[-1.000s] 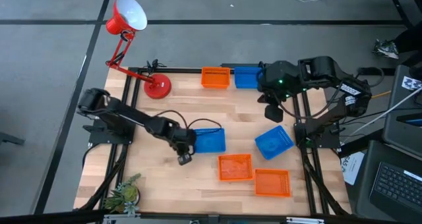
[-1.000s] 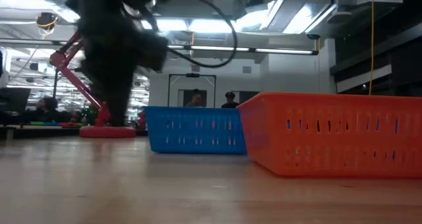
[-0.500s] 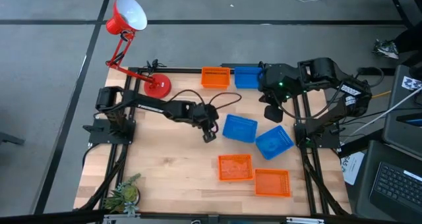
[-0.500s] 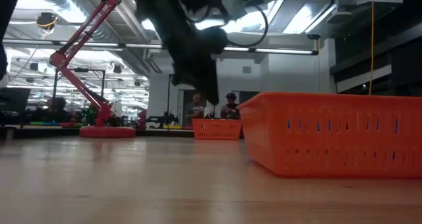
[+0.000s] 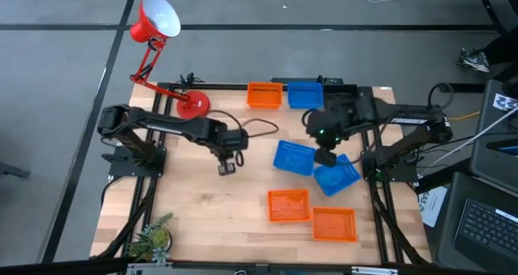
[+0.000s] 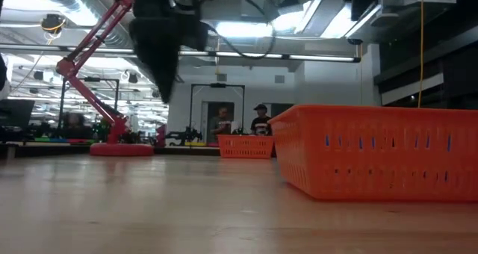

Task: Stack baskets by color
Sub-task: Stack the bottom left blue bin on the top blue bin

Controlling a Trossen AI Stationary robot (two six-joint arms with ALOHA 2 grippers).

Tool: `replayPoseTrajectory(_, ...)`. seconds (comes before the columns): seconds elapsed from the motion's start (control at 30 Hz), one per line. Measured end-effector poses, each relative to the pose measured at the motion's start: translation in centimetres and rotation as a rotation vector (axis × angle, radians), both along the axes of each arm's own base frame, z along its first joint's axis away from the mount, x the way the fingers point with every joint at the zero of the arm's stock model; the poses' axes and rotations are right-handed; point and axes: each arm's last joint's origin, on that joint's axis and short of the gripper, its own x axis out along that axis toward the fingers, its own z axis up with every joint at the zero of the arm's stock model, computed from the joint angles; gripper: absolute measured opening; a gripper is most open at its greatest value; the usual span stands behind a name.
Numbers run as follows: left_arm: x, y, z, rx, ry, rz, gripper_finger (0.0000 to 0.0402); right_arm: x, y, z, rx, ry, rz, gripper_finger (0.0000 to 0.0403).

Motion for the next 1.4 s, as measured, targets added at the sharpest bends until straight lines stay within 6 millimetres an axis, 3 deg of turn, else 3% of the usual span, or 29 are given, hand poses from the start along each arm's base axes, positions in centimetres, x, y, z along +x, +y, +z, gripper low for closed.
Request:
replayPoseTrajectory(0.2,-2.3,0.6,2.1,0.029,-0.056,0.02,0.0,1.5,1.0,-3.8,0.012,-0.034,0.089,0.0006)
replayPoseTrajectory(0.4,-5.6,1.0,2.3,0.04,-0.112,0.033,0.0,1.6,0.7,-7.9,-0.037,0.022,0.066,0.0006)
replayPoseTrajectory(0.5,-7.0,1.1,2.0,0.017,-0.232,0.057,0.0,1.5,0.3,-9.0,-0.05,0.04,0.063,0.0006)
replayPoseTrajectory(0.7,-7.9,1.1,1.5,-0.005,-0.457,0.078,0.0,1.9,-0.1,-9.3,-0.083,0.007,0.134,0.0006)
replayPoseTrajectory(0.87,-7.8,1.1,1.5,-0.003,-0.505,0.075,0.0,1.5,-0.2,-9.4,-0.076,0.053,0.126,0.0009)
replayPoseTrajectory(1.03,-7.8,1.1,1.4,-0.003,-0.502,0.075,0.0,0.7,-0.8,-9.5,-0.097,0.132,0.109,0.0055)
replayPoseTrajectory(1.23,-7.8,1.1,1.3,0.022,-0.493,0.034,0.0,1.8,-2.4,-9.2,-0.146,0.025,0.095,0.0121)
replayPoseTrajectory(1.4,-8.5,0.8,-1.0,0.074,-0.477,-0.048,0.0,2.8,-4.3,-10.3,-0.131,0.039,0.034,0.0133)
